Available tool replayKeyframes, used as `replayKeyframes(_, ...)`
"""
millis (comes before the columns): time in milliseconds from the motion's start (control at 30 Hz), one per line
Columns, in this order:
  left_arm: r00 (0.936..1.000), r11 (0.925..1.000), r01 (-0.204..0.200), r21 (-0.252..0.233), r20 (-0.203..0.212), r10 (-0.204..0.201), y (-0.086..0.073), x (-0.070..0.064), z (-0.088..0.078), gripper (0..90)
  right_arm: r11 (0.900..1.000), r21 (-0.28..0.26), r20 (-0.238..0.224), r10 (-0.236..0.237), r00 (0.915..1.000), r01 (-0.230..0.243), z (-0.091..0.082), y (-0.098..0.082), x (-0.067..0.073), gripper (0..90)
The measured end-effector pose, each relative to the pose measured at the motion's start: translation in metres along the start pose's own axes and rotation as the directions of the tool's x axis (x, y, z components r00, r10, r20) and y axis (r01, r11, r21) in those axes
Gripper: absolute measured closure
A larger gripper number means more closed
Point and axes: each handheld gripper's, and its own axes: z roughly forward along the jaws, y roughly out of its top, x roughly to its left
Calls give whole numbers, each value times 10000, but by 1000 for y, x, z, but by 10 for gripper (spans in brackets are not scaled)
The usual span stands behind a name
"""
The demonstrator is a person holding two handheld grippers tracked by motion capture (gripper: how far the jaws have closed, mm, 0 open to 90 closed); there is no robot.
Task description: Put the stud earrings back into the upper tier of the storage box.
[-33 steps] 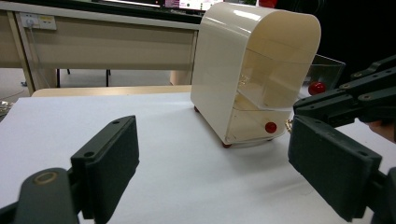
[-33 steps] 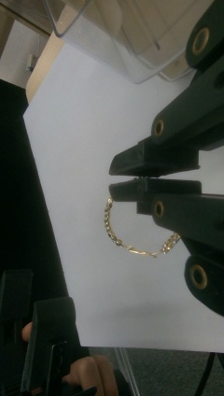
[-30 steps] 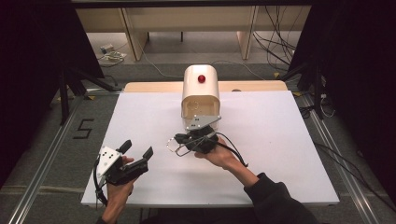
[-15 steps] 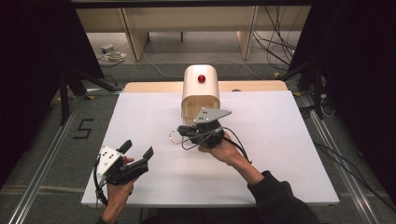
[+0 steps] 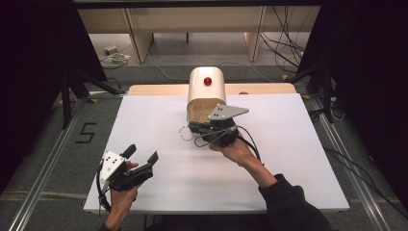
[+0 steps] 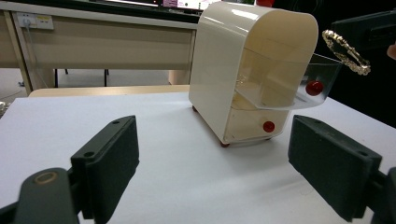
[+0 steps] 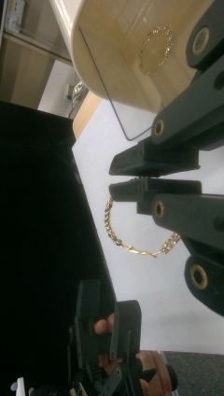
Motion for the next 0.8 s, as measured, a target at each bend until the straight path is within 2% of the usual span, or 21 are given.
replayKeyframes(533,10000,10000,-1,-10,26,1,0,0,0,156,9989,-406,427,257,9988,-239,-13,5,-14,865)
replayKeyframes(800,10000,10000,-17,-30,36,17,0,0,0,156,9975,-574,818,450,9956,-404,-19,6,-24,865)
